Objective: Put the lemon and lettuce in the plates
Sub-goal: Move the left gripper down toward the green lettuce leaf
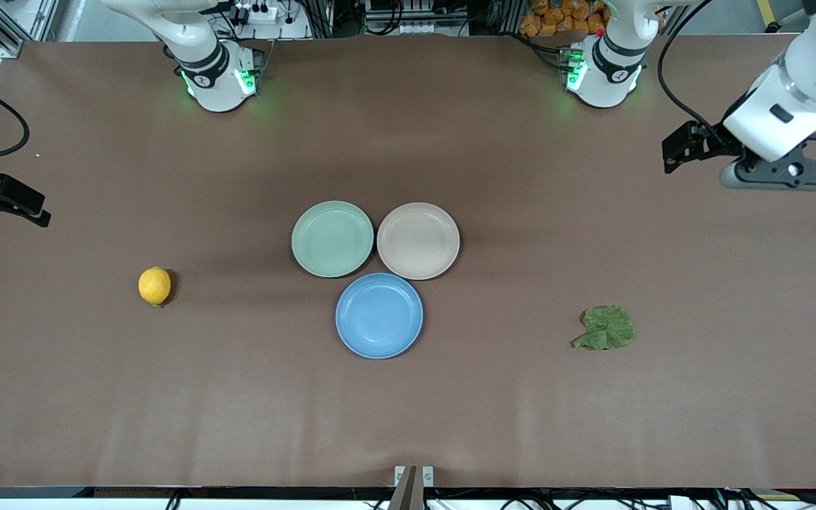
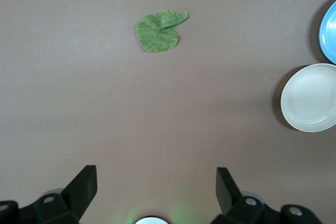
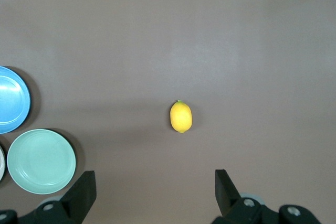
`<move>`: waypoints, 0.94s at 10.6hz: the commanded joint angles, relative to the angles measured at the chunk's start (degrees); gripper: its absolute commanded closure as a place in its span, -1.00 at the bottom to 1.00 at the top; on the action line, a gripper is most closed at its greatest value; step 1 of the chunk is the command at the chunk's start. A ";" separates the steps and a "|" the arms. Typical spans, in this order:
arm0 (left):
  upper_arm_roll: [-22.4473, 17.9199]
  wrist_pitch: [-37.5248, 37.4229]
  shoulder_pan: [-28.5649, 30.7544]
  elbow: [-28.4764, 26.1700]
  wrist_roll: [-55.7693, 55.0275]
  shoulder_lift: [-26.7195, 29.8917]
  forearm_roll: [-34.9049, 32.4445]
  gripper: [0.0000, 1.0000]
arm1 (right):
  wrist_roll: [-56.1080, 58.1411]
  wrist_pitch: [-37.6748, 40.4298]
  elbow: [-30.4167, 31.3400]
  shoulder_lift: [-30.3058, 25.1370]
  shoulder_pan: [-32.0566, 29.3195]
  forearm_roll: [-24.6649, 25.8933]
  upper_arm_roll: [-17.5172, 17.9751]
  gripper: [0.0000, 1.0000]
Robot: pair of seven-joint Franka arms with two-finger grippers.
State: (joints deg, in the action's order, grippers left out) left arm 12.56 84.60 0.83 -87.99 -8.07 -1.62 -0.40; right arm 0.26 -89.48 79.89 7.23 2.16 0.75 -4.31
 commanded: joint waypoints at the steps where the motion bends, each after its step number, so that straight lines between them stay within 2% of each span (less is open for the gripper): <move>1: -0.08 1.00 0.31 1.16 -0.19 -2.59 0.66 -1.00 | 0.53 0.36 -0.27 0.06 -0.50 -0.83 0.17 -1.00; 5: -0.17 5.65 0.40 1.07 -5.80 -7.77 0.40 -1.00 | 0.36 -0.26 -0.35 0.50 -0.15 -1.10 0.26 -1.00; 10: -0.17 12.77 1.37 0.72 -5.73 -13.40 -0.13 -1.00 | 0.53 0.62 -0.18 0.50 1.61 -1.80 0.35 -1.00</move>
State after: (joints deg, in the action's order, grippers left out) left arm 12.10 96.15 2.02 -88.00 -12.99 -13.55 -0.40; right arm 0.30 -89.32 79.94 7.77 3.65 0.02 -3.98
